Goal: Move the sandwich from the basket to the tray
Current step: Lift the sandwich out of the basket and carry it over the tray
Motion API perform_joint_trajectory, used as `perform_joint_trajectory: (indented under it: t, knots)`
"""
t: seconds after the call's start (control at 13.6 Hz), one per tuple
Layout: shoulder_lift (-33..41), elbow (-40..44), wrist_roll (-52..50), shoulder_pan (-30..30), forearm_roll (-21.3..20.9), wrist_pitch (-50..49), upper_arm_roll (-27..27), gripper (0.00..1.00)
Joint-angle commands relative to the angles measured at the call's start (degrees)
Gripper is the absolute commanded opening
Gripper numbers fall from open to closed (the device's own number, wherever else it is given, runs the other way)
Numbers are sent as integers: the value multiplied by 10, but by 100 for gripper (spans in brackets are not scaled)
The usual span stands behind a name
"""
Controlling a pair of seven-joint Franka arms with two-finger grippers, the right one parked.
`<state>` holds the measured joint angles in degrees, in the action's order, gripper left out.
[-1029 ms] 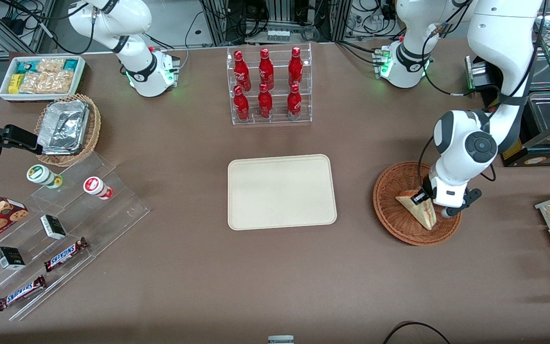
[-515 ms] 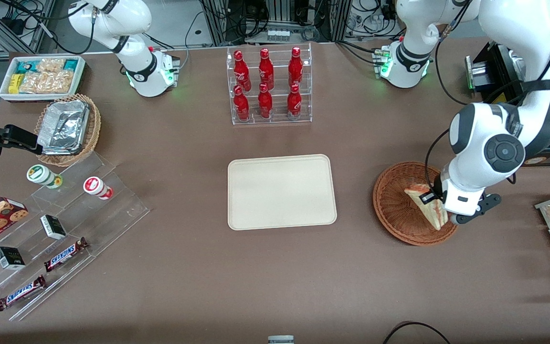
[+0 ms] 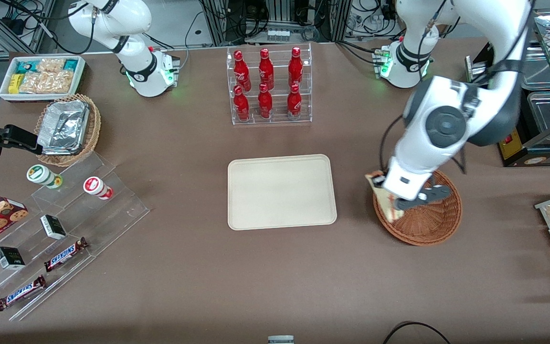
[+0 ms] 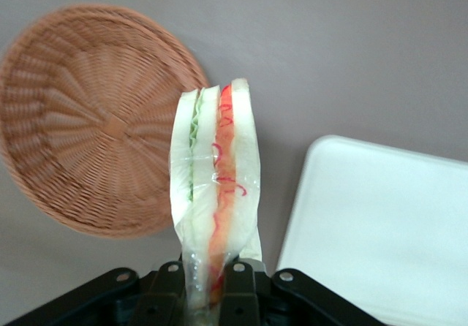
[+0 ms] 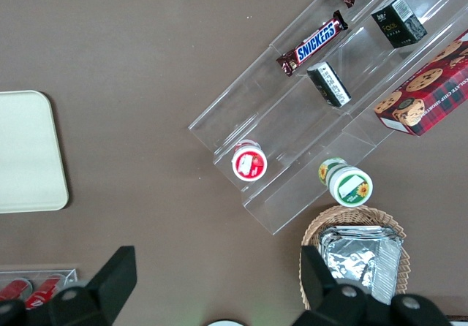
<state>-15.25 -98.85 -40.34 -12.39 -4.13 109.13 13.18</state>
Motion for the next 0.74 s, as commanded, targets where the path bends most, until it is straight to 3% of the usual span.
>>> perform_joint_trajectory:
  t: [0.0, 0.29, 0.66]
  knots:
    - [-40, 40, -25, -53, -3, -11, -3, 0]
    - [-138, 131, -45, -136, -3, -8, -3, 0]
    - [-214, 143, -74, -211, -11, 92, -3, 0]
